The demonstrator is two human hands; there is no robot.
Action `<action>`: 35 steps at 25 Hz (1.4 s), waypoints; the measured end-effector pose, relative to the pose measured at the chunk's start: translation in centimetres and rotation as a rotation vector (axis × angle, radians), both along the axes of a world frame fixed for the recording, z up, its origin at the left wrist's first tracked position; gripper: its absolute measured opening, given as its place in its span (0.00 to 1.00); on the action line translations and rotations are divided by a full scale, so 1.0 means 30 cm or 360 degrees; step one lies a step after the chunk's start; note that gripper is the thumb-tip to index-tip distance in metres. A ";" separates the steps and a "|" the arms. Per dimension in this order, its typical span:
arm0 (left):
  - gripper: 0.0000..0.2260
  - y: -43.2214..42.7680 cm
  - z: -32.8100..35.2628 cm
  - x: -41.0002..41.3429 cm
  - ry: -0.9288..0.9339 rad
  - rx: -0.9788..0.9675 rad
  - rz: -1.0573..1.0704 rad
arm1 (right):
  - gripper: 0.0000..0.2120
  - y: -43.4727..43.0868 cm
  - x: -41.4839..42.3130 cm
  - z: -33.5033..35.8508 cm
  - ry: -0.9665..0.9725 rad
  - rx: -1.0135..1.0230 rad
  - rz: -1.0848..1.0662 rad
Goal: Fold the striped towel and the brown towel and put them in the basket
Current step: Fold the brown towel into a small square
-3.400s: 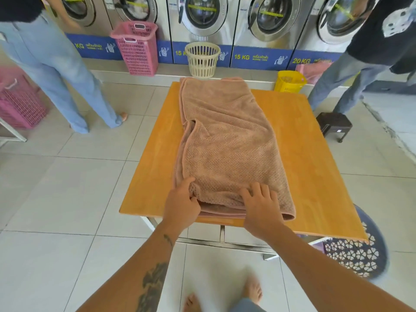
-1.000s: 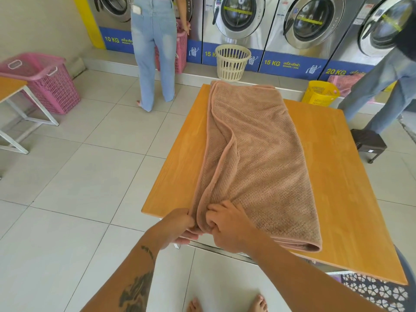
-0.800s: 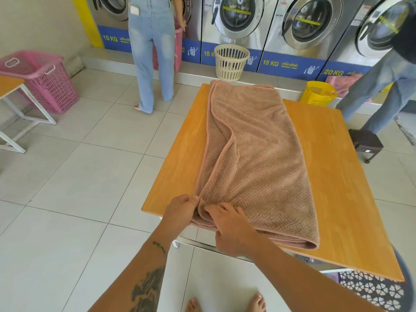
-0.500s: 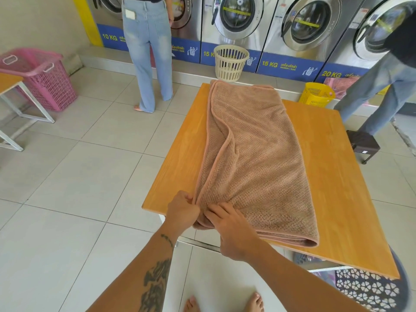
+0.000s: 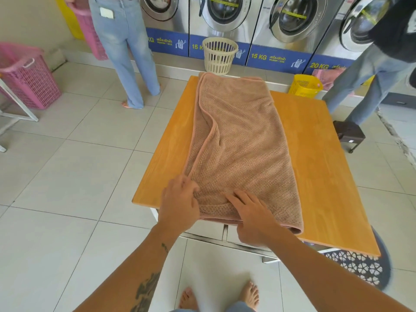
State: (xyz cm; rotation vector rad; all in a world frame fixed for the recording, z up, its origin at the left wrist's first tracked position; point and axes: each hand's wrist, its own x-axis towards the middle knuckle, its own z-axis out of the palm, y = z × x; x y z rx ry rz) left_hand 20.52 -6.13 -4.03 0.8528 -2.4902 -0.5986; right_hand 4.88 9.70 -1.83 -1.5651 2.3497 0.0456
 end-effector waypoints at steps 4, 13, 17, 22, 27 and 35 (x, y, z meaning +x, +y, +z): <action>0.23 0.098 -0.014 -0.029 -0.0456 -0.0097 -0.0570 | 0.44 0.168 -0.103 -0.016 0.0282 0.0187 -0.0131; 0.38 0.114 -0.093 -0.049 -0.0798 -0.0348 -0.0250 | 0.48 0.323 -0.207 -0.088 0.0368 0.0234 -0.0120; 0.26 0.143 -0.055 -0.081 -0.0903 -0.0302 -0.0126 | 0.45 0.331 -0.243 -0.100 0.0402 0.0180 0.0100; 0.13 0.195 0.020 -0.097 -0.0699 -0.0150 0.0108 | 0.26 0.361 -0.302 -0.057 0.0219 0.0028 0.0274; 0.10 0.271 0.055 -0.064 -0.0201 0.0130 0.0465 | 0.10 0.335 -0.426 0.098 -0.0073 -0.0372 0.0009; 0.09 0.152 0.198 -0.188 0.0283 0.0084 0.0603 | 0.16 0.218 -0.561 0.191 -0.0700 -0.1080 -0.0319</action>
